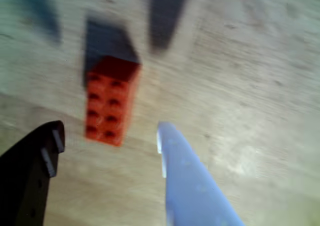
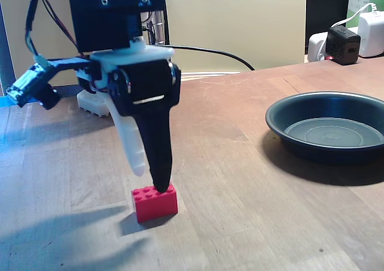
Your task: Grasp a lego block and put it in the bin.
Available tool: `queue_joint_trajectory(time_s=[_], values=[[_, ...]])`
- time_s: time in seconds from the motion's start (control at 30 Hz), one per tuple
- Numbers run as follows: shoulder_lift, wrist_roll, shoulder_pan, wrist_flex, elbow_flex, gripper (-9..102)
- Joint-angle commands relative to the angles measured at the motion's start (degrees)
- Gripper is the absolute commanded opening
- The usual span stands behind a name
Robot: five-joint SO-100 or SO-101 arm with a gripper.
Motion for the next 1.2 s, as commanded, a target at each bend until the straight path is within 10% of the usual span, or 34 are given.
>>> queue_joint_trajectory(time_s=[0.0, 1.17], values=[[0.3, 0.4, -0.2, -1.8, 0.6, 18], [-9.2, 0.4, -1.6, -3.3, -2.5, 4]])
